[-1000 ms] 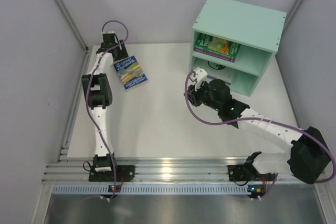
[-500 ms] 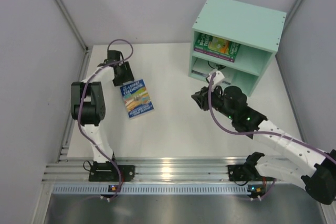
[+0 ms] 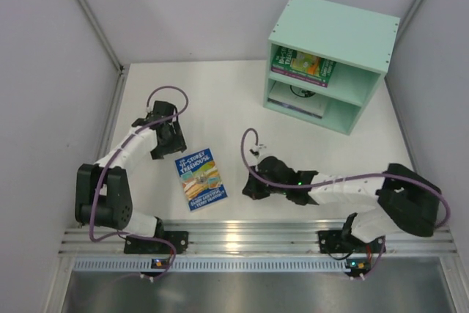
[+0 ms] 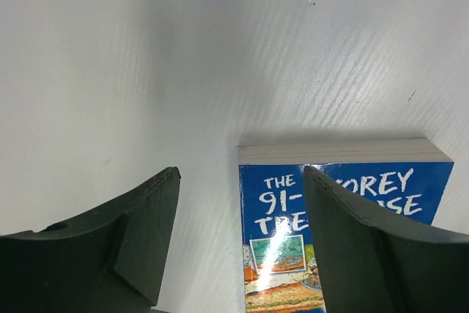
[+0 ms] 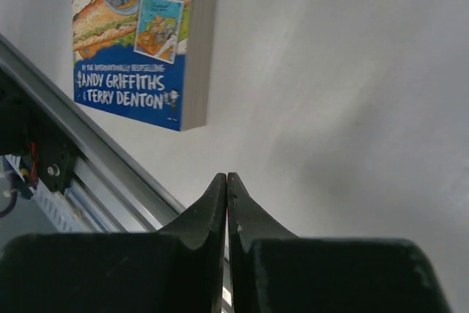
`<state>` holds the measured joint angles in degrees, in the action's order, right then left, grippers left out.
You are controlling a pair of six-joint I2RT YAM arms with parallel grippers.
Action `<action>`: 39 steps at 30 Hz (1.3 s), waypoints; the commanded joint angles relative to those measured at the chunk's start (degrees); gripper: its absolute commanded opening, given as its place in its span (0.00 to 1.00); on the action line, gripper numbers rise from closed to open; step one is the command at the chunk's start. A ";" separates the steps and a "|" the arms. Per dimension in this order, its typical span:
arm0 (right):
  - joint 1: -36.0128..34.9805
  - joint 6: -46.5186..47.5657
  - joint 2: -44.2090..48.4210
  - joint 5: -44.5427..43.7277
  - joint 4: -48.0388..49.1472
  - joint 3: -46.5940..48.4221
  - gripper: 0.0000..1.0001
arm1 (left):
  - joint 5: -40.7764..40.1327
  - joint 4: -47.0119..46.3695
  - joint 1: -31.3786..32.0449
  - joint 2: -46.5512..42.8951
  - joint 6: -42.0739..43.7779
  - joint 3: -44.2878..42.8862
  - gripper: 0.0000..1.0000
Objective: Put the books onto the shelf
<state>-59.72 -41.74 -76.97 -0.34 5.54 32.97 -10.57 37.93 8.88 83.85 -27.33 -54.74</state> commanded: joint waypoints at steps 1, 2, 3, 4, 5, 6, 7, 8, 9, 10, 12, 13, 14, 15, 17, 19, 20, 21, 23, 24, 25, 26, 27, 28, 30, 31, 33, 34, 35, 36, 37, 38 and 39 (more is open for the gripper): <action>-9.15 -10.80 -8.79 -4.84 8.70 8.32 0.00 | -0.17 2.32 -0.97 -0.89 -0.36 -2.74 0.73; -10.57 -11.78 -10.47 -6.76 9.13 10.25 0.00 | 0.54 1.54 -1.15 -0.71 -0.01 -2.65 0.74; -11.81 -12.66 -13.27 -7.39 10.36 10.79 0.00 | 1.51 1.27 -1.59 -0.27 0.52 -2.56 0.74; -13.65 -14.67 -14.51 -8.09 11.24 11.15 0.00 | 4.04 1.01 -2.72 0.86 0.79 -2.65 0.74; -14.19 -15.65 -15.57 -9.14 11.86 11.41 0.00 | 5.19 0.57 -3.08 1.39 0.96 -2.74 0.73; -14.97 -16.18 -17.75 -9.24 13.78 11.59 0.00 | 6.16 0.48 -3.26 2.62 1.40 -2.83 0.72; -15.33 -16.97 -18.82 -9.42 14.32 11.76 0.00 | 8.00 0.48 -3.35 3.24 1.58 -3.26 0.72; -15.42 -17.15 -19.79 -9.68 14.41 12.37 0.00 | 8.80 0.56 -3.35 3.85 1.58 -3.35 0.70; -15.51 -17.15 -21.36 -9.94 14.67 12.64 0.00 | 9.59 0.82 -3.26 4.90 1.58 -3.44 0.68; -15.51 -17.32 -21.99 -10.21 15.37 12.73 0.00 | 10.21 0.83 -3.26 5.26 1.58 -3.27 0.66; -15.34 -16.98 -23.04 -11.87 15.29 13.17 0.00 | 12.48 0.30 -3.26 5.79 1.32 -2.57 0.56; -14.73 -16.19 -23.31 -12.75 14.59 13.52 0.00 | 13.28 0.13 -3.26 5.97 1.49 -1.52 0.53; -14.20 -15.49 -23.31 -14.67 13.19 13.78 0.00 | 14.16 0.21 -3.17 6.23 1.41 -1.07 0.47; -12.10 -14.78 -23.31 -14.86 13.18 13.70 0.00 | 14.52 0.04 -2.91 6.41 1.06 0.32 0.42; -9.11 -13.11 -23.05 -13.73 15.79 12.04 0.00 | 15.31 0.12 -2.29 6.32 0.79 1.82 0.32; -3.93 -11.19 -22.00 -12.15 18.53 10.54 0.00 | 17.94 -1.18 -1.68 4.75 -0.26 5.06 0.29; -2.17 -10.22 -21.56 -10.40 20.19 9.66 0.00 | 18.91 -1.54 -1.24 4.04 -1.22 6.13 0.28; 1.33 -9.25 -20.86 -9.34 20.04 9.66 0.00 | 19.44 -1.55 -0.63 2.64 -1.84 7.01 0.27; 4.95 -5.83 -20.24 -5.65 19.25 10.97 0.00 | 19.26 -0.58 3.14 1.14 -3.86 7.54 0.27; 8.45 -4.51 -19.72 -4.25 18.81 11.58 0.00 | 20.40 -0.58 4.29 -0.26 -5.96 7.63 0.26; 10.22 -2.15 -19.54 -2.93 18.20 12.37 0.00 | 24.59 -1.10 5.86 -0.97 -7.46 8.07 0.26; 11.98 -0.99 -19.45 -0.91 17.58 14.03 0.00 | 27.07 -2.85 6.49 -1.67 -9.04 8.51 0.27; 13.74 0.15 -19.36 0.07 17.05 15.01 0.00 | 29.27 -3.82 7.28 -2.55 -12.19 9.03 0.26; 17.24 2.43 -19.45 2.34 15.48 16.15 0.00 | 30.68 -4.70 9.98 -4.38 -13.70 9.65 0.26; 20.33 4.63 -19.45 7.62 13.19 19.58 0.01 | 29.74 -3.93 13.33 -7.63 -16.77 9.39 0.27; 22.61 7.34 -19.10 8.68 10.05 20.72 0.01 | 28.94 -3.14 16.31 -8.87 -17.66 9.04 0.31; 24.21 10.17 -16.91 8.43 5.99 22.83 0.04 | 26.75 -0.68 18.18 -12.55 -19.94 8.95 0.35; 25.35 11.92 -15.59 7.82 4.06 23.10 0.05 | 25.87 0.20 19.06 -13.62 -20.21 8.43 0.39; 25.71 12.11 -14.10 6.07 -0.57 23.10 0.10 | 22.47 1.17 18.98 -14.67 -20.30 7.73 0.48; 25.80 12.03 -10.87 5.36 -2.36 22.84 0.14 | 20.35 2.48 19.06 -15.82 -19.61 6.59 0.53; 25.80 10.90 -9.09 5.09 -4.03 22.32 0.18 | 17.54 4.85 18.98 -15.91 -18.73 3.27 0.58; 25.54 9.58 -7.25 5.61 -5.35 20.57 0.29 | 14.90 5.65 18.89 -15.65 -17.50 1.24 0.64; 24.93 7.83 -3.75 5.70 -7.54 19.51 0.36 | 11.57 5.66 18.98 -14.08 -14.53 -2.61 0.67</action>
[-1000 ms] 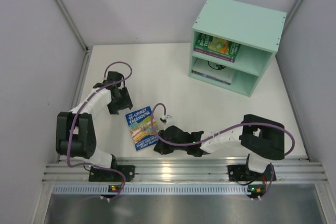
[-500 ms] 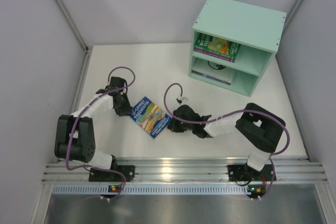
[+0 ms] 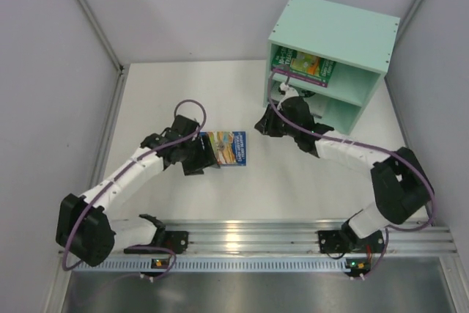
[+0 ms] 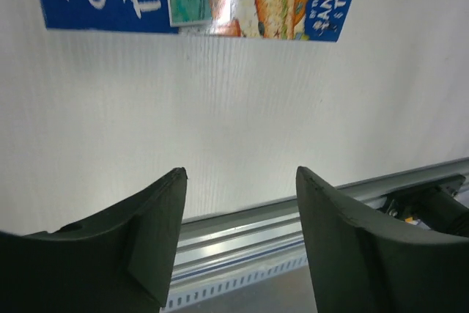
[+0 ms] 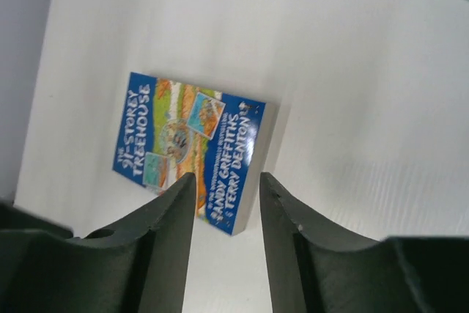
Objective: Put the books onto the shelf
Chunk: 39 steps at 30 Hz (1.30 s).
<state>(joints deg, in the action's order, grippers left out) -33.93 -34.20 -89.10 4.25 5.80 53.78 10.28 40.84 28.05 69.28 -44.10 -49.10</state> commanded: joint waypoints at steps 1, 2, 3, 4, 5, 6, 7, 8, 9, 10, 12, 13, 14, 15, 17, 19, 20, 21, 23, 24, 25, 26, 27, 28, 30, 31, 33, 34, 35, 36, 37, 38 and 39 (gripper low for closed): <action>-1.48 -4.69 10.16 0.76 -8.43 -2.79 0.42 | -9.75 1.80 -0.28 1.55 4.44 -10.12 0.69; -2.36 -7.70 12.26 -0.46 -8.44 -6.63 0.51 | -9.76 1.09 -0.19 3.04 6.72 -11.79 0.71; -4.80 -10.95 16.20 -1.25 -7.05 -8.93 0.56 | -13.41 0.74 -0.37 6.36 10.83 -15.11 0.72; -6.13 -17.77 18.07 -2.83 -6.34 -13.65 0.59 | -14.58 0.65 -0.45 8.49 12.70 -17.15 0.73; -9.10 -23.84 21.22 -3.80 -2.33 -15.79 0.66 | -17.11 0.47 -0.63 13.03 16.63 -20.65 0.73; -9.13 -23.90 22.55 -5.64 -1.42 -17.46 0.70 | -17.14 -0.05 -0.63 15.34 18.33 -20.68 0.74; -12.79 -28.86 23.44 -9.83 -0.89 -19.74 0.71 | -16.97 -0.15 -1.59 17.71 19.91 -24.60 0.73; -14.91 -31.09 24.23 -12.23 -0.53 -20.55 0.73 | -16.35 -1.28 -2.03 20.17 22.80 -26.29 0.73; -18.68 -33.11 25.19 -14.60 0.51 -21.25 0.73 | -15.83 -1.81 -2.56 24.90 23.87 -29.61 0.73; -20.54 -36.78 25.29 -16.80 1.83 -22.74 0.72 | -14.52 -1.90 -3.70 27.29 24.75 -31.30 0.73; -24.14 -38.66 23.81 -21.82 4.82 -23.72 0.68 | -12.84 -2.43 -5.02 33.95 26.51 -34.99 0.72; -24.77 -39.62 22.93 -23.31 7.35 -24.16 0.66 | -11.53 -2.17 -6.24 36.08 27.13 -36.14 0.70; -25.13 -40.07 21.61 -23.67 9.12 -24.42 0.64 | -11.43 -0.78 -6.87 38.19 27.57 -37.72 0.68; -25.56 -40.16 18.99 -23.76 11.40 -24.68 0.62 | -11.34 0.80 -8.09 41.61 27.83 -39.65 0.67; -25.66 -40.86 14.07 -23.59 17.38 -25.39 0.59 | -11.16 1.43 -9.24 43.83 28.27 -40.28 0.64; -25.66 -41.48 10.28 -23.33 21.77 -25.39 0.59 | -10.64 1.61 -10.64 45.59 28.36 -39.23 0.63; -25.66 -41.74 8.26 -22.54 25.88 -25.13 0.59 | -10.55 2.22 -10.91 45.95 28.19 -38.97 0.62; -25.66 -42.00 3.98 -22.18 28.27 -24.78 0.59 | -10.90 3.01 -11.09 46.47 27.84 -38.27 0.62; -25.66 -42.53 -0.26 -21.31 31.18 -22.67 0.60 | -11.86 5.21 -11.09 46.30 26.62 -36.95 0.61; -25.31 -42.53 -4.11 -21.13 31.81 -21.71 0.60 | -12.39 5.74 -11.18 45.43 25.65 -35.20 0.60; -24.87 -42.45 -5.80 -20.87 32.51 -20.13 0.60 | -12.04 6.00 -11.18 44.73 24.94 -34.05 0.59; -24.43 -42.10 -7.39 -19.64 33.47 -19.42 0.61 | -11.52 5.92 -11.18 43.67 23.54 -32.82 0.59; -22.60 -41.83 -10.01 -18.41 34.96 -18.72 0.61 | -10.64 5.92 -11.18 41.40 22.92 -30.20 0.57; -21.45 -40.44 -11.00 -17.27 35.24 -17.32 0.61 | -8.37 5.83 -11.18 40.25 22.22 -28.87 0.57; -17.77 -37.55 -12.67 -14.46 35.33 -16.43 0.62 | -5.99 5.57 -11.09 35.96 20.81 -24.67 0.54; -16.35 -35.78 -12.85 -12.27 35.16 -15.29 0.62 | -3.80 5.13 -11.00 34.02 19.94 -22.90 0.54; -11.45 -30.09 -12.94 -9.54 31.92 -13.36 0.63 | 0.07 2.50 -10.74 28.65 18.09 -17.21 0.53; -9.77 -28.40 -12.77 -7.87 30.77 -11.70 0.64 | 3.92 1.27 -10.65 26.89 17.65 -15.34 0.52; -8.27 -26.73 -12.33 -4.55 29.54 -11.07 0.64 | 5.35 -0.05 -10.48 24.18 16.42 -12.45 0.52; -5.82 -23.84 -11.89 -2.17 28.66 -10.63 0.64 | 5.97 -0.49 -10.39 22.93 15.98 -11.55 0.52; -4.92 -22.25 -11.19 0.21 27.17 -9.41 0.64 | 6.32 -0.85 -10.30 21.88 15.71 -10.93 0.53; -4.31 -20.66 -9.88 1.01 22.11 -8.61 0.65 | 6.07 -0.76 -10.39 21.08 15.62 -10.75 0.54; -3.78 -17.78 -9.08 1.28 19.19 -7.82 0.65 | 5.28 -0.24 -10.39 20.29 15.71 -11.19 0.57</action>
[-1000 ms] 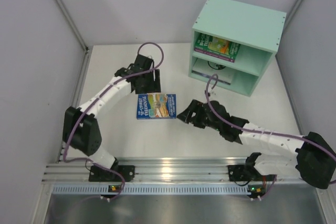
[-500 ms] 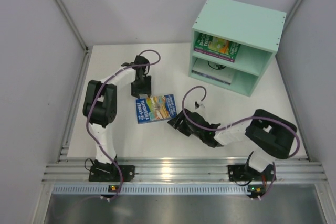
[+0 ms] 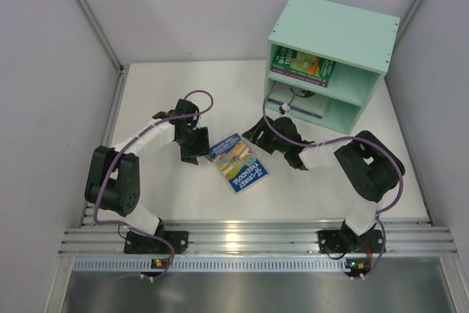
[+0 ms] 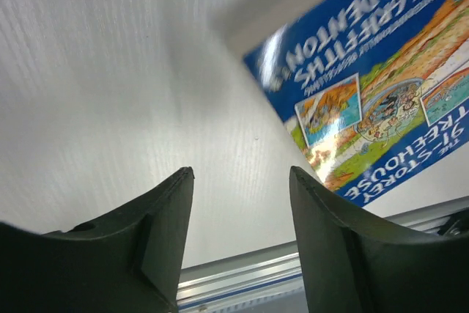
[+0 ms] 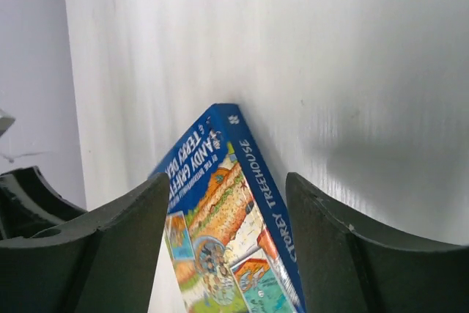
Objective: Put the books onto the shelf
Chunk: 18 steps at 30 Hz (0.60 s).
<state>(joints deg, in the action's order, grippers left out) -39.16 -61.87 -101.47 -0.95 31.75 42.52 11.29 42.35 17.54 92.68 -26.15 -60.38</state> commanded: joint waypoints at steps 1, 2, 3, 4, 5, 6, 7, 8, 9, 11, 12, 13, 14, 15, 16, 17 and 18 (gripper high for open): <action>1.45 10.88 4.17 7.01 -8.87 3.88 0.65 | 2.61 -1.31 0.04 -3.30 -2.24 -0.44 0.61; 1.28 11.59 6.09 7.36 -10.55 3.45 0.65 | -0.01 -1.04 0.12 -3.13 -2.58 -0.79 0.63; 0.84 12.38 6.98 7.37 -11.09 2.92 0.65 | -0.30 -1.56 0.04 -3.12 -2.85 -1.05 0.64; 0.66 12.73 7.77 7.28 -11.61 1.87 0.65 | 0.22 -2.44 0.12 -3.21 -3.20 -0.71 0.66; 0.57 13.26 8.91 7.28 -13.01 1.43 0.65 | 3.01 -3.66 0.13 -3.65 -4.16 0.34 0.68; 0.49 14.83 9.27 7.19 -13.81 1.07 0.65 | 4.17 -4.89 0.13 -4.00 -4.95 1.22 0.69; 0.40 15.63 9.53 6.23 -15.12 0.72 0.65 | 5.14 -7.52 0.21 -4.52 -5.83 2.10 0.69; 0.48 17.81 9.80 5.70 -16.70 0.63 0.65 | 6.71 -8.76 0.56 -5.66 -7.32 3.94 0.69; 0.48 18.88 9.89 5.26 -17.33 0.46 0.65 | 7.08 -9.73 0.91 -6.28 -8.03 4.91 0.69; 0.49 22.81 10.24 4.29 -18.65 0.02 0.65 | 8.04 -11.84 2.14 -8.22 -9.79 7.63 0.69; 0.48 24.23 10.33 4.12 -18.65 -0.33 0.65 | 8.22 -12.55 2.67 -8.92 -10.40 8.52 0.69; 0.57 25.47 10.24 3.07 -18.91 -0.42 0.66 | 8.57 -13.95 3.28 -9.71 -11.98 9.57 0.69; 1.27 26.87 10.50 2.63 -18.92 -0.42 0.66 | 8.75 -14.66 3.90 -11.28 -13.04 11.67 0.69; 1.80 29.84 10.42 2.62 -19.00 -0.42 0.67 | 8.58 -15.53 5.38 -12.25 -14.27 12.82 0.69; 2.24 31.18 10.24 3.93 -19.18 0.19 0.68 | 8.31 -17.02 6.18 -13.40 -17.41 14.14 0.70; 3.03 33.45 9.72 4.72 -19.87 0.71 0.68 | 8.14 -19.99 7.93 -15.23 -19.18 16.76 0.72; 3.38 34.35 9.45 5.86 -20.23 1.42 0.69 | 8.13 -22.20 8.91 -15.86 -20.68 18.00 0.75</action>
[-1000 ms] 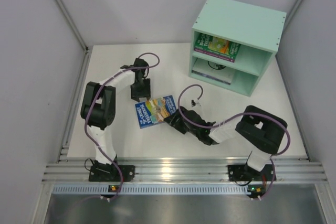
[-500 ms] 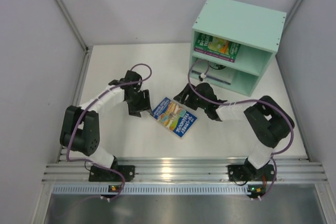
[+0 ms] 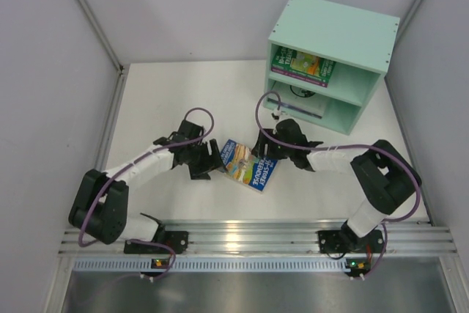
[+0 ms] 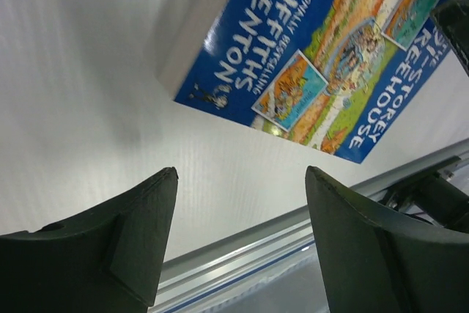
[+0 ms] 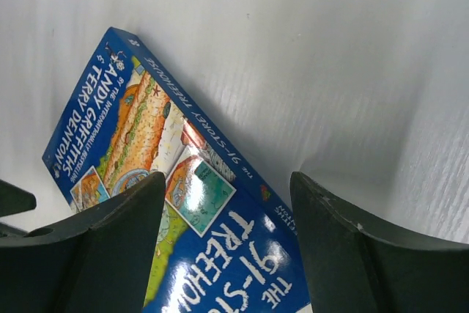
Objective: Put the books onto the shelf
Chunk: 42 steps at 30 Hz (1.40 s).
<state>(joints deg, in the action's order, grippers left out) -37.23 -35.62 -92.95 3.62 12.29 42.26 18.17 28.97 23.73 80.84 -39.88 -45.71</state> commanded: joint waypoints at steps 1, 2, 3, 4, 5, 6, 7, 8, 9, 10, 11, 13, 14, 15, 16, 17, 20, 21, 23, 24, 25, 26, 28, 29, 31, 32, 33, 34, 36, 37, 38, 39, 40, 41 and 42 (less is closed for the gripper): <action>1.64 8.80 0.58 4.61 -0.95 1.86 0.69 | 0.90 -10.85 3.60 -4.46 -9.58 4.48 0.76; 1.72 9.59 -0.04 6.04 -1.04 1.95 0.69 | 0.29 -12.78 4.74 -4.11 -10.65 5.71 0.77; 1.73 9.60 -0.22 7.36 -1.04 1.60 0.69 | -0.50 -13.50 5.27 -3.67 -11.36 5.90 0.78; 1.64 9.34 -0.30 10.24 -0.44 0.99 0.69 | -1.99 -14.11 5.63 -2.28 -11.97 6.16 0.79; 1.55 8.21 -0.04 11.84 0.53 0.20 0.69 | -2.52 -14.81 5.89 -1.65 -12.33 6.25 0.80; 1.20 7.24 0.39 14.29 1.84 -2.07 0.68 | -3.14 -15.26 5.81 -0.95 -13.11 6.34 0.80; 0.94 6.10 1.79 15.01 4.81 -3.49 0.67 | -4.01 -15.52 5.81 0.36 -13.29 6.16 0.80; -0.37 4.34 2.41 15.28 5.97 -4.81 0.66 | -4.37 -15.87 5.81 0.81 -13.56 6.16 0.80; -0.99 3.54 3.20 14.76 6.42 -6.82 0.66 | -4.46 -16.48 5.89 1.25 -13.91 6.08 0.79; -2.13 2.58 4.78 14.32 7.21 -7.71 0.65 | -5.07 -16.66 5.81 1.95 -13.91 5.99 0.78; -2.58 0.22 5.58 13.88 7.83 -8.76 0.64 | -5.95 -16.23 5.89 2.30 -13.82 5.64 0.77; -3.72 -2.51 8.03 13.17 10.45 -12.01 0.63 | -7.18 -13.69 5.81 3.53 -12.86 4.50 0.76; -4.25 -5.05 8.83 12.91 11.51 -14.20 0.62 | -8.14 -12.63 5.89 3.97 -12.60 4.23 0.74; -4.69 -6.30 9.62 11.95 12.57 -15.27 0.62 | -8.68 -11.84 5.81 4.41 -12.24 3.88 0.73; -5.21 -7.44 11.02 11.42 14.23 -16.15 0.62 | -8.86 -10.96 5.81 5.11 -11.98 3.53 0.71; -6.09 -8.76 11.55 10.89 14.86 -17.11 0.62 | -9.03 -10.95 5.89 5.38 -11.72 3.53 0.68; -6.54 -8.86 11.82 10.88 14.87 -16.86 0.63 | -8.60 -11.66 5.81 6.78 -9.96 3.09 0.49; -6.54 -8.60 11.82 10.45 13.56 -16.08 0.66 | -8.51 -11.22 5.81 8.01 -9.00 2.65 0.31; -6.27 -7.19 11.91 9.57 11.62 -14.85 0.69 | -8.33 -9.20 5.54 9.42 -7.76 1.07 0.17; -6.10 -6.84 11.91 9.13 10.13 -14.49 0.71 | -7.55 -8.59 5.37 10.38 -6.54 0.63 0.05; -5.57 -6.57 11.91 9.21 9.86 -14.31 0.71 | -7.10 -8.06 4.67 10.65 -6.01 0.36 0.01; -5.31 -6.57 12.00 9.13 9.77 -14.31 0.73 | -6.40 -7.97 4.23 10.57 -5.48 0.45 0.00; -4.52 -6.57 11.91 9.30 9.68 -14.05 0.75 | -4.65 -7.70 2.65 9.69 -3.98 1.15 0.00; -4.43 -6.66 11.82 9.48 9.50 -13.79 0.75 | -3.51 -7.88 1.86 9.34 -3.63 1.41 0.00; -4.34 -7.62 11.56 9.57 9.42 -13.52 0.76 | 0.43 -8.32 -0.94 8.29 -2.75 2.38 0.00; -4.43 -8.15 11.47 9.39 9.41 -13.35 0.76 | 1.33 -8.32 -1.83 8.02 -2.49 2.56 0.00; -4.34 -8.76 11.47 8.78 9.24 -13.34 0.77 | 2.12 -7.88 -2.54 7.85 -1.35 2.39 0.00; -4.43 -9.55 11.30 8.43 8.89 -13.26 0.78 | 2.91 -7.36 -3.76 7.84 -0.65 2.12 0.00; -4.25 -10.17 10.25 8.16 7.93 -12.56 0.79 | 3.88 -6.56 -5.35 8.72 1.11 1.94 0.00; -4.25 -10.26 9.63 8.42 7.92 -12.29 0.78 | 5.89 -7.17 -5.97 9.16 1.47 2.21 0.00; -4.25 -10.61 9.10 9.38 8.70 -11.85 0.78 | 7.30 -7.70 -6.58 9.60 1.73 2.64 0.00; -4.25 -10.88 8.40 9.91 9.32 -11.85 0.79 | 8.27 -8.66 -7.81 10.38 1.82 3.43 0.00; -4.25 -11.92 7.87 10.35 9.76 -11.85 0.78 | 8.80 -8.32 -8.25 10.83 2.00 3.53 0.00; -4.25 -12.45 7.43 10.62 9.85 -11.59 0.78 | 7.85 -7.80 -8.52 11.27 2.35 3.44 0.00; -4.16 -12.98 6.30 11.14 10.03 -11.33 0.78 | 7.15 -6.92 -8.69 12.14 3.22 2.83 0.00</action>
<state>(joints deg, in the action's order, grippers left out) -41.82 -46.41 -84.71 13.52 20.10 28.64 27.77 18.20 16.14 90.32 -40.47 -44.07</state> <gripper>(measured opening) 0.781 0.114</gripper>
